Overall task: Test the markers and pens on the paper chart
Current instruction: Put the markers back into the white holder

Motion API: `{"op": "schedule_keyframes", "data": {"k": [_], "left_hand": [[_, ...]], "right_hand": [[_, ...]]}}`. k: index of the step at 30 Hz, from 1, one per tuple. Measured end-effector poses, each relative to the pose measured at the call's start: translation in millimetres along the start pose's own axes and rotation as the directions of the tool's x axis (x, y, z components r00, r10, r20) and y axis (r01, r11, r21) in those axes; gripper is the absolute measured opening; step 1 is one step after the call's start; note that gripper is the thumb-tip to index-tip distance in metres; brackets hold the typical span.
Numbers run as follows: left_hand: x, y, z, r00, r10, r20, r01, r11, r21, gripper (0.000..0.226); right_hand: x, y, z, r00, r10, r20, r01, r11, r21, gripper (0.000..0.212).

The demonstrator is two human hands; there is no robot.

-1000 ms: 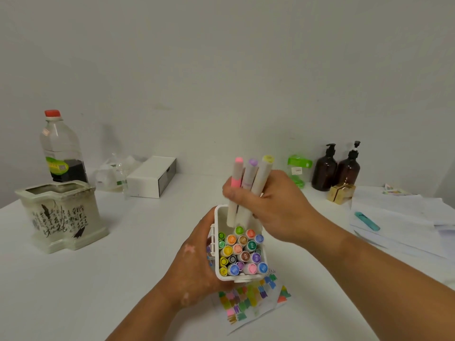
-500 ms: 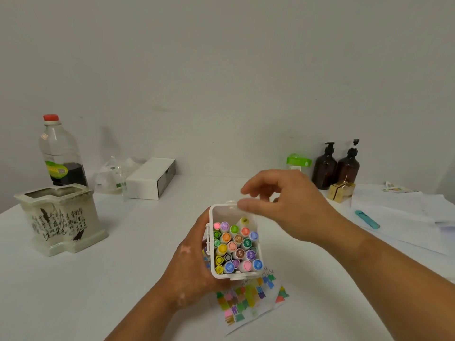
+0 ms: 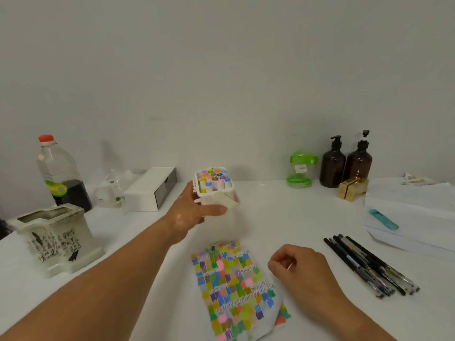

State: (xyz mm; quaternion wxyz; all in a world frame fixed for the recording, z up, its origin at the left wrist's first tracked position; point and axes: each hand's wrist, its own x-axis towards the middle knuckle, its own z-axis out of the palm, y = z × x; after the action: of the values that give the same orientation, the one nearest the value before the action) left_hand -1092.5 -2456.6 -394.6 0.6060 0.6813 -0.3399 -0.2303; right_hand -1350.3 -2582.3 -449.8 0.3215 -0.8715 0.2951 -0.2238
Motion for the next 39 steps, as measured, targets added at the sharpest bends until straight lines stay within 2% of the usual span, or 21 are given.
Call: {"op": "schedule_keyframes", "data": {"k": [5, 14, 16, 18, 20, 22, 24, 26, 28, 30, 32, 33, 36, 39], "left_hand": [[48, -19, -9, 0.995, -0.095, -0.007, 0.095, 0.995, 0.018, 0.091], [67, -44, -13, 0.988, -0.12, 0.099, 0.117, 0.992, 0.043, 0.098], [58, -44, -16, 0.987, -0.148, 0.067, 0.143, 0.986, 0.081, 0.102], [40, -43, -19, 0.983, -0.184, -0.028, 0.186, 0.978, 0.097, 0.105], [11, -43, -22, 0.975, -0.185, -0.125, 0.198, 0.975, 0.103, 0.096], [-29, -40, -30, 0.976, -0.146, -0.162, 0.164, 0.982, 0.1, 0.072], [-72, -39, -42, 0.98, -0.111, -0.167, 0.121, 0.991, 0.05, 0.049], [-116, -41, -63, 0.964, -0.111, -0.24, 0.129, 0.99, 0.061, 0.038], [-150, -46, -93, 0.901, -0.118, -0.418, 0.194, 0.971, 0.143, 0.034], [-167, -51, -128, 0.766, -0.097, -0.635, 0.3, 0.928, 0.22, 0.038], [-170, -53, -159, 0.629, -0.082, -0.773, 0.403, 0.885, 0.234, 0.057], [-167, -54, -172, 0.585, -0.088, -0.806, 0.442, 0.868, 0.226, 0.071], [-150, -56, -198, 0.51, -0.12, -0.852, 0.52, 0.832, 0.194, 0.114], [-126, -59, -212, 0.494, -0.123, -0.861, 0.488, 0.859, 0.157, 0.133]], "right_hand": [[-1, 10, 10, 0.999, 0.005, 0.044, -0.001, 0.997, -0.082, 0.01], [-2, 20, 15, 0.998, -0.008, 0.069, 0.018, 0.989, -0.147, 0.013], [-4, 19, 14, 0.998, -0.01, 0.068, 0.021, 0.987, -0.159, 0.014], [-8, 18, 11, 0.998, -0.031, 0.063, 0.041, 0.987, -0.157, 0.013], [-13, 12, 8, 0.996, -0.069, 0.06, 0.078, 0.984, -0.16, 0.011], [-22, 1, 7, 0.99, -0.114, 0.08, 0.127, 0.973, -0.194, 0.01], [-32, -14, 11, 0.978, -0.162, 0.134, 0.191, 0.953, -0.234, 0.009], [-42, -33, 22, 0.957, -0.206, 0.206, 0.256, 0.931, -0.26, 0.01], [-52, -56, 37, 0.937, -0.223, 0.27, 0.294, 0.918, -0.265, 0.012], [-56, -79, 54, 0.916, -0.256, 0.311, 0.337, 0.909, -0.245, 0.014], [-54, -99, 72, 0.892, -0.295, 0.343, 0.386, 0.891, -0.239, 0.016], [-52, -108, 80, 0.884, -0.308, 0.353, 0.404, 0.883, -0.241, 0.015], [-46, -122, 98, 0.873, -0.322, 0.366, 0.42, 0.878, -0.23, 0.013], [-42, -123, 105, 0.877, -0.322, 0.357, 0.41, 0.889, -0.205, 0.014]]}}
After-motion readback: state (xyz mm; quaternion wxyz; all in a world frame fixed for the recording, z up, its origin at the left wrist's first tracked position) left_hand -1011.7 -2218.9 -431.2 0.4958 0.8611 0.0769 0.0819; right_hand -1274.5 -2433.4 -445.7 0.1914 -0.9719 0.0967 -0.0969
